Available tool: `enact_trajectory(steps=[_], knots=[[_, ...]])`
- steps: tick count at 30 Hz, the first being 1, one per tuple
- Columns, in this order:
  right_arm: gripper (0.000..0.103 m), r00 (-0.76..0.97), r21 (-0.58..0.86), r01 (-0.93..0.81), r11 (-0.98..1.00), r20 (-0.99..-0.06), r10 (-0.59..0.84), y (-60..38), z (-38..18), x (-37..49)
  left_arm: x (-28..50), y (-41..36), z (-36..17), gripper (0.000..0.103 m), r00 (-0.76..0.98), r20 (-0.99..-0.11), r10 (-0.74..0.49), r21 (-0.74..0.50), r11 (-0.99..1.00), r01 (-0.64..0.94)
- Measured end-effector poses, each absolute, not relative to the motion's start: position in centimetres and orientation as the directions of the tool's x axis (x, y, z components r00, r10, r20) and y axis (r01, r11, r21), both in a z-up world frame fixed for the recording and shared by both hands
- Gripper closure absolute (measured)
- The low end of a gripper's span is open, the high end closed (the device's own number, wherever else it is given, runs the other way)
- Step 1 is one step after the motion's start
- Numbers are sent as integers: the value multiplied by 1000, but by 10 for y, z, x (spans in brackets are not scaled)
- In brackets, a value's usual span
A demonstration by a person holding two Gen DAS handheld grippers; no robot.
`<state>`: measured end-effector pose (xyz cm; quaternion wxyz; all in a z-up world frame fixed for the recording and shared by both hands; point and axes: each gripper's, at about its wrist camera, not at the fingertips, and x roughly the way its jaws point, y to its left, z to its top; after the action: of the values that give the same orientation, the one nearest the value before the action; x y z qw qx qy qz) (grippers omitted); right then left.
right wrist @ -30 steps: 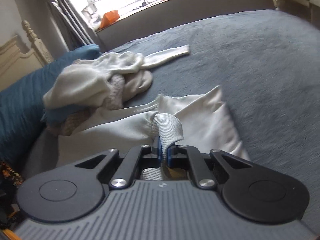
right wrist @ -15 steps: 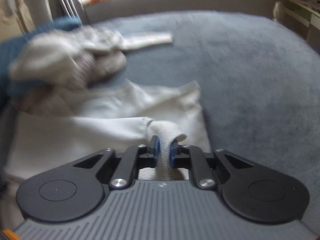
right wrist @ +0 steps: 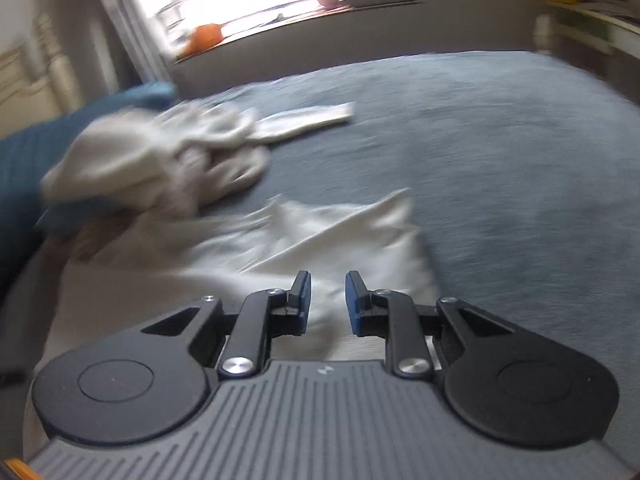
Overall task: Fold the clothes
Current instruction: 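Release the sweatshirt side and lift the right gripper away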
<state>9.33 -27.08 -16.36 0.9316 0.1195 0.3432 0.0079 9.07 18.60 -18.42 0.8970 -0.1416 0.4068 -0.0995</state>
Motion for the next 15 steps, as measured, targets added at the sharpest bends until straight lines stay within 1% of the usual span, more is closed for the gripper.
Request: enact_trajectory(steps=[2, 4, 6, 8, 9, 11, 12, 14, 15], knots=[[86, 738, 200, 0, 980, -661, 135, -253, -178, 103, 102, 178, -198, 40, 636, -729, -253, -310, 951, 23], [86, 711, 191, 36, 981, -694, 110, -257, -195, 112, 106, 173, -207, 40, 638, -736, -226, -281, 960, 15], [95, 683, 188, 90, 978, -726, 77, -265, -213, 120, 102, 170, -204, 40, 649, -731, -213, -250, 968, 37], [95, 694, 238, 130, 963, -715, 83, -271, -209, 117, 98, 171, -198, 40, 663, -719, -209, -233, 971, 54], [92, 716, 258, 115, 959, -691, 100, -269, -202, 114, 96, 173, -196, 40, 674, -705, -221, -245, 968, 60], [92, 745, 284, 43, 958, -648, 159, -259, -189, 113, 97, 175, -193, 40, 693, -687, -218, -242, 968, 66], [92, 746, 282, 24, 959, -644, 171, -255, -188, 115, 100, 174, -194, 40, 694, -689, -209, -232, 971, 62], [92, 731, 251, 26, 968, -665, 153, -250, -192, 127, 108, 171, -203, 39, 665, -722, -189, -222, 974, 36], [92, 716, 216, 58, 975, -689, 110, -250, -198, 135, 109, 170, -206, 38, 663, -726, -183, -219, 975, 30]])
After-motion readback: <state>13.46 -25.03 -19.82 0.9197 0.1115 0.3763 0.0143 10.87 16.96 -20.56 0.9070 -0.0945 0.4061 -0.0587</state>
